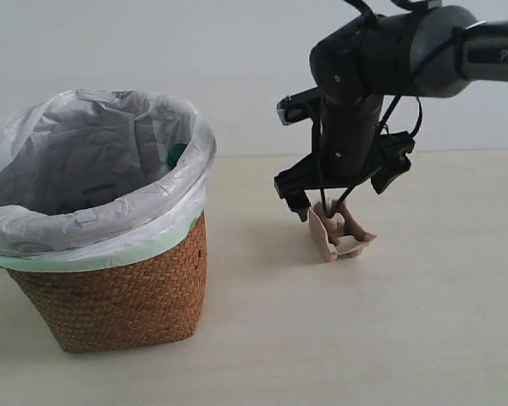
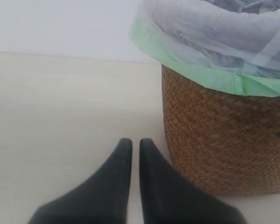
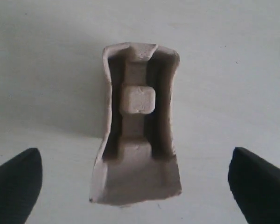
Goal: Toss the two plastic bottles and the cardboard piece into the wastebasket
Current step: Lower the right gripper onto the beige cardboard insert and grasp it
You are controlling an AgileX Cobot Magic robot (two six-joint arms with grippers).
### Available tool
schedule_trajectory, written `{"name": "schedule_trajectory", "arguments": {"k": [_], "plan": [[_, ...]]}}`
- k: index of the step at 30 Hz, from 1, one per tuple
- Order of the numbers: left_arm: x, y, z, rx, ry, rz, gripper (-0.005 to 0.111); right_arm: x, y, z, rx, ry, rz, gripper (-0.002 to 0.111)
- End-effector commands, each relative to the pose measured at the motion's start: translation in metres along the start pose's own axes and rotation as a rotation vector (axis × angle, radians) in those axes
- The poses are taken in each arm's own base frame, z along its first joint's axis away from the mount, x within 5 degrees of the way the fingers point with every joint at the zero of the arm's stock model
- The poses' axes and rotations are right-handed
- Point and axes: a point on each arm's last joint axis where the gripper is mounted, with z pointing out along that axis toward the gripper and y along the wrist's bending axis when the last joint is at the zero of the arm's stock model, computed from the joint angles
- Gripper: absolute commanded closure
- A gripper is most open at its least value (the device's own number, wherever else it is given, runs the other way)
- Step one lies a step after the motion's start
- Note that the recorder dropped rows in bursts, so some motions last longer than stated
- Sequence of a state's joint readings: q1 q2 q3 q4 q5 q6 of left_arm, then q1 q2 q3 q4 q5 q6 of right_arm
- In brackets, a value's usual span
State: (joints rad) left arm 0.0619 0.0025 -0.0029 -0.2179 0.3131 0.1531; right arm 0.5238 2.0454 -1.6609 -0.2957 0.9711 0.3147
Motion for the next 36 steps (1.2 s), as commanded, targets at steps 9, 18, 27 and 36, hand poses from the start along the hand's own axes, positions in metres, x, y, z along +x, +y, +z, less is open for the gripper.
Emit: {"name": "schedule_trajectory", "arguments": {"k": [9, 18, 27, 36], "plan": [[0.001, 0.000, 0.000, -0.004, -0.002, -0.008, 0.101, -0.002, -0.014, 0.067, -0.032, 0.010, -0.030, 0.010], [0.001, 0.000, 0.000, -0.004, -0.002, -0.008, 0.101, 0.003, -0.008, 0.092, -0.037, 0.034, -0.041, 0.010], [0.001, 0.000, 0.000, -0.004, -0.002, -0.008, 0.101, 0.004, -0.008, 0.093, -0.033, 0.052, -0.033, 0.085], [0.001, 0.000, 0.000, -0.004, -0.002, -0.008, 0.101, 0.007, -0.012, 0.084, -0.017, 0.099, -0.031, 0.108]]}}
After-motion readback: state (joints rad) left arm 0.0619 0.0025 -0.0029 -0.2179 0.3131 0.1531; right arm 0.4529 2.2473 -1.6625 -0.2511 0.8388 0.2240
